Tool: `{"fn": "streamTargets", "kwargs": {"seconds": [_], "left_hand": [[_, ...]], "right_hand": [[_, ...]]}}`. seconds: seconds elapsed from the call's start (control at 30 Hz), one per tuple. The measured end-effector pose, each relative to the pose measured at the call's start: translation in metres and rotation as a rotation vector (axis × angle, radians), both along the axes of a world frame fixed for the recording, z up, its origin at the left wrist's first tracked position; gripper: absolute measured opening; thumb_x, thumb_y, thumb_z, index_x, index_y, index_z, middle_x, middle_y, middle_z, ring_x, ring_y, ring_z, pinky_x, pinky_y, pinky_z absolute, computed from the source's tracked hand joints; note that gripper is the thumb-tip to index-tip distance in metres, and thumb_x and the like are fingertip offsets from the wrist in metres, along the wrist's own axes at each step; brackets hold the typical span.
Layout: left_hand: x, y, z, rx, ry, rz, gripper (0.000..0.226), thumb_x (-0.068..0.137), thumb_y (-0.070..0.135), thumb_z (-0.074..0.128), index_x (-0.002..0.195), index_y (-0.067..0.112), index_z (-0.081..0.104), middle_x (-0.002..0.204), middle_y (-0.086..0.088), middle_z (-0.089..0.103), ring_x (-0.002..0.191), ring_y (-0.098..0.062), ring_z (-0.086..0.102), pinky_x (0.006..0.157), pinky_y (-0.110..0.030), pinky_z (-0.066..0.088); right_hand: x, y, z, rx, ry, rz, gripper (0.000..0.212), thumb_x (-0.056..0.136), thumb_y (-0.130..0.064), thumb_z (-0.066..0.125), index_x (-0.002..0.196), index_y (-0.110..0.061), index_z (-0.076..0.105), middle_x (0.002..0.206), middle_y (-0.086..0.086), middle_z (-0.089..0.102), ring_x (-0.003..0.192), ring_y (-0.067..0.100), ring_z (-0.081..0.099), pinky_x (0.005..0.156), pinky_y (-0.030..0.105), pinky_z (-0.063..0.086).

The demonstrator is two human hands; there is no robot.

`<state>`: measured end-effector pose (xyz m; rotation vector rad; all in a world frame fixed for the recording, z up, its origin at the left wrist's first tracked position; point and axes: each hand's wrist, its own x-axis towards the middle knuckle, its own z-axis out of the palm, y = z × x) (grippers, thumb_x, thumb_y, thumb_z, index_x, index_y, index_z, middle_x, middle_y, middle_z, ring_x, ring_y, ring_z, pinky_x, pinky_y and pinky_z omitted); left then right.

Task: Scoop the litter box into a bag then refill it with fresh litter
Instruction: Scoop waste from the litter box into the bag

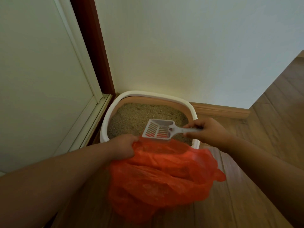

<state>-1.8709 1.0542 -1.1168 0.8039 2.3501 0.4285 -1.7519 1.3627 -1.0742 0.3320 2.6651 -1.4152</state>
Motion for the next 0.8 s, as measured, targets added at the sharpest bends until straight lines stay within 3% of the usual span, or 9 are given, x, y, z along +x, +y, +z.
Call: {"fn": "streamTargets", "kwargs": {"seconds": [0.1, 0.2, 0.43, 0.57, 0.8], "left_hand": [[0.000, -0.007, -0.005, -0.012, -0.018, -0.018, 0.055, 0.084, 0.010, 0.064, 0.132, 0.037, 0.065, 0.123, 0.006, 0.069, 0.104, -0.010, 0.067, 0.094, -0.033, 0.058], [0.002, -0.011, -0.008, 0.001, -0.069, -0.006, 0.048, 0.084, 0.013, 0.068, 0.124, 0.040, 0.070, 0.115, 0.010, 0.072, 0.099, -0.007, 0.070, 0.091, -0.034, 0.060], [0.009, -0.014, -0.011, 0.034, -0.146, -0.035, 0.047, 0.084, 0.014, 0.068, 0.124, 0.038, 0.070, 0.116, 0.012, 0.072, 0.100, -0.007, 0.069, 0.091, -0.032, 0.060], [0.018, -0.017, -0.015, 0.076, -0.199, -0.034, 0.048, 0.087, 0.011, 0.068, 0.129, 0.033, 0.066, 0.112, 0.013, 0.071, 0.093, -0.003, 0.069, 0.083, -0.023, 0.060], [0.023, -0.022, -0.022, 0.089, -0.209, -0.072, 0.044, 0.086, 0.018, 0.063, 0.125, 0.039, 0.063, 0.110, 0.009, 0.074, 0.092, -0.005, 0.072, 0.082, -0.032, 0.061]], "right_hand": [[-0.001, 0.002, -0.003, -0.078, 0.040, -0.101, 0.012, 0.088, -0.030, 0.078, 0.097, -0.024, 0.079, 0.075, 0.001, 0.074, 0.054, 0.007, 0.056, 0.054, 0.020, 0.048], [-0.008, 0.004, -0.011, 0.173, 0.013, -0.139, 0.013, 0.088, -0.033, 0.077, 0.097, -0.026, 0.075, 0.078, -0.003, 0.075, 0.058, 0.001, 0.063, 0.052, 0.013, 0.047], [-0.019, -0.011, -0.028, 0.400, -0.109, -0.017, 0.019, 0.087, -0.034, 0.076, 0.101, -0.021, 0.072, 0.087, -0.005, 0.071, 0.075, 0.009, 0.068, 0.066, 0.026, 0.060], [-0.027, -0.024, -0.035, 0.460, -0.124, 0.052, 0.016, 0.087, -0.031, 0.075, 0.099, -0.022, 0.069, 0.089, -0.006, 0.067, 0.076, 0.007, 0.065, 0.065, 0.024, 0.057], [-0.054, -0.044, -0.052, 0.539, -0.183, 0.226, 0.019, 0.092, -0.030, 0.072, 0.106, -0.018, 0.077, 0.088, -0.010, 0.068, 0.076, 0.006, 0.063, 0.061, 0.017, 0.049]]}}
